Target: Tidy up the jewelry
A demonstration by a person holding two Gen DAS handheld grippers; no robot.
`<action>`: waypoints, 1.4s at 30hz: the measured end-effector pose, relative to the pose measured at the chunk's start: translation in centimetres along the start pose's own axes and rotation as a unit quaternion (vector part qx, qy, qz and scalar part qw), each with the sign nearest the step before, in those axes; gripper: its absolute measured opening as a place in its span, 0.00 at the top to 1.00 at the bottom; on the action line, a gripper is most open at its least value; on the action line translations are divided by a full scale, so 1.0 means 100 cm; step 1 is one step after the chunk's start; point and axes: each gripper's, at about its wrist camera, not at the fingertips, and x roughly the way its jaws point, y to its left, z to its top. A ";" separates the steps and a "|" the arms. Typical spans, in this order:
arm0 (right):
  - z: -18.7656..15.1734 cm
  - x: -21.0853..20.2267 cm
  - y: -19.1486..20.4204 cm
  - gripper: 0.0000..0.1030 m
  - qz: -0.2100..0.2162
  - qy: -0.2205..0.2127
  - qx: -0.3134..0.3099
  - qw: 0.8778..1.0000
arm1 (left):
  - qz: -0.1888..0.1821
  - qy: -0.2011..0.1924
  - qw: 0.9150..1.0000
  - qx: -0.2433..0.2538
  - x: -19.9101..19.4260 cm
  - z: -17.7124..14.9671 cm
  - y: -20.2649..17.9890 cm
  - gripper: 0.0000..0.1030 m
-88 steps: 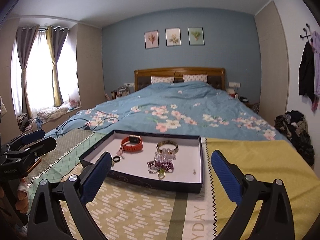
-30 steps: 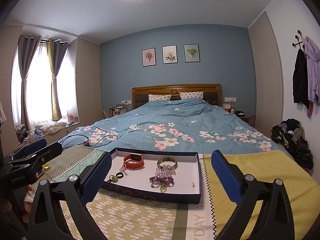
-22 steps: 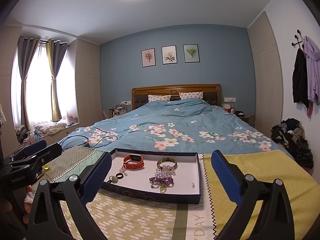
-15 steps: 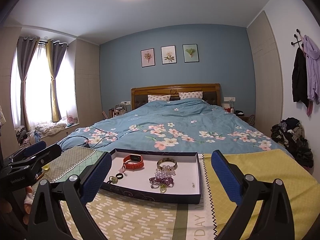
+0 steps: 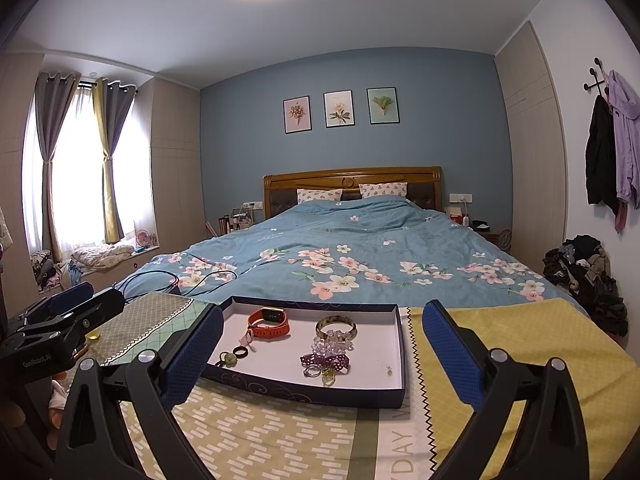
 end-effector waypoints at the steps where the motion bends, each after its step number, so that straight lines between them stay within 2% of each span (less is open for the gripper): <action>1: 0.000 0.000 0.000 0.07 0.000 0.000 0.000 1.000 | 0.000 0.000 1.000 0.000 0.000 0.000 0.000 0.05; 42: 0.000 0.006 0.003 0.07 0.002 0.000 -0.001 1.000 | -0.001 0.004 1.000 0.002 -0.002 -0.004 -0.001 0.05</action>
